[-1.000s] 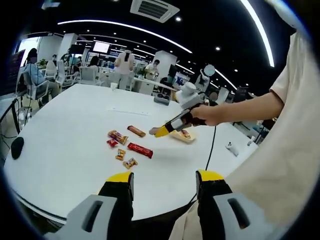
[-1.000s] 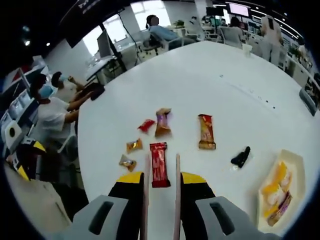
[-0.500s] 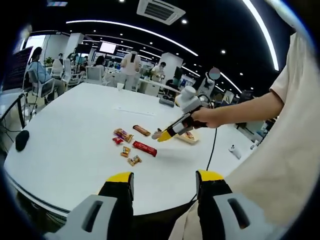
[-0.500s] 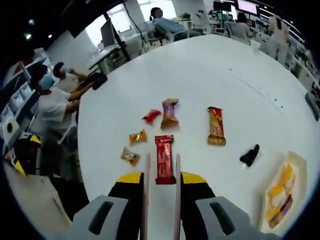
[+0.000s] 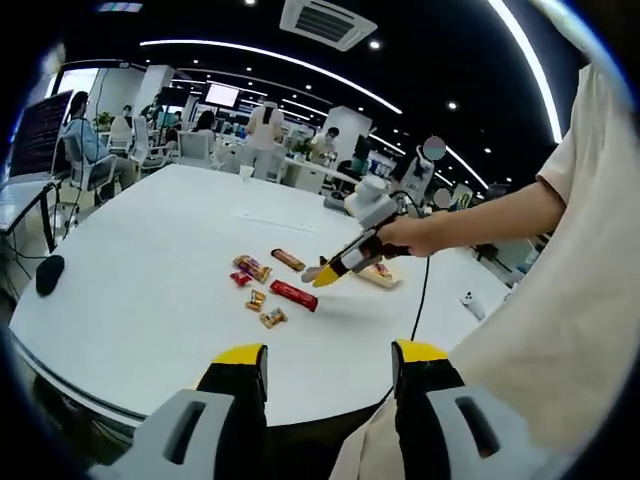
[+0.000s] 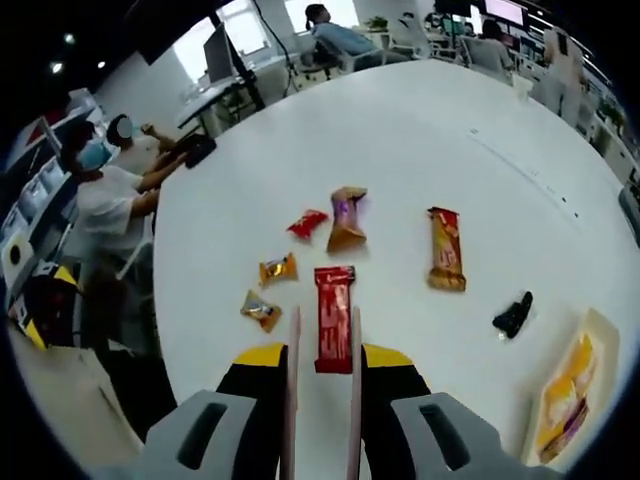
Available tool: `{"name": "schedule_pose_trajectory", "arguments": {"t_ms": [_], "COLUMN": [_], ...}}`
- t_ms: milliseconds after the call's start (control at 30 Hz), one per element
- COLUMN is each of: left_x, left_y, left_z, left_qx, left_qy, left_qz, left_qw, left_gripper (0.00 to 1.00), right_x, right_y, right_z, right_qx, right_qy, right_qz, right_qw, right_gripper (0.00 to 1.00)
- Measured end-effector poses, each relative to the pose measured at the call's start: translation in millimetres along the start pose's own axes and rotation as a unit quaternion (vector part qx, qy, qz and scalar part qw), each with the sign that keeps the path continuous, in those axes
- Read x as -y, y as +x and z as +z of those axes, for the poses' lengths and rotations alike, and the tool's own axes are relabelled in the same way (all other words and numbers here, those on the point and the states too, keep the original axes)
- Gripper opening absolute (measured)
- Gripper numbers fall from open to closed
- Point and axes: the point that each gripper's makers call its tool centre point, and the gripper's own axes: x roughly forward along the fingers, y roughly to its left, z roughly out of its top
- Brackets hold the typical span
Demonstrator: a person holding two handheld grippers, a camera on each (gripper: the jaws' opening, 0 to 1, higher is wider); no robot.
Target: Place the target food into the container with the food tongs after gripping and lifting it, then release it inside without dropping or visibly crushing the food.
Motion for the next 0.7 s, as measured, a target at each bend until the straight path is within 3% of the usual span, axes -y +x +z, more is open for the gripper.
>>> {"name": "schedule_pose_trajectory", "arguments": {"t_ms": [300,467,700], "left_x": [-6.6,-6.1,-4.6], "left_y": [-7,-6,-3], "left_z": [-1.4,-1.9,-3.7], "left_qx": [-0.004,-0.004,-0.005], "left_qy": [0.000,-0.001,-0.003], "left_qz": [0.008,0.007,0.005], "left_qw": [1.0000,1.0000,1.0000], "left_gripper": [0.49,0.49,0.49], "right_x": [-7,10,12], "right_y": [10,19,20], "right_z": [-10.7,-14.6,-12.1], "right_qx": [-0.015,-0.017,-0.020], "right_qy": [0.003,0.007,0.005], "right_qz": [0.000,-0.021,-0.021], "right_qw": [0.9999,0.9996,0.9996], "right_gripper": [0.27,0.27,0.27]}}
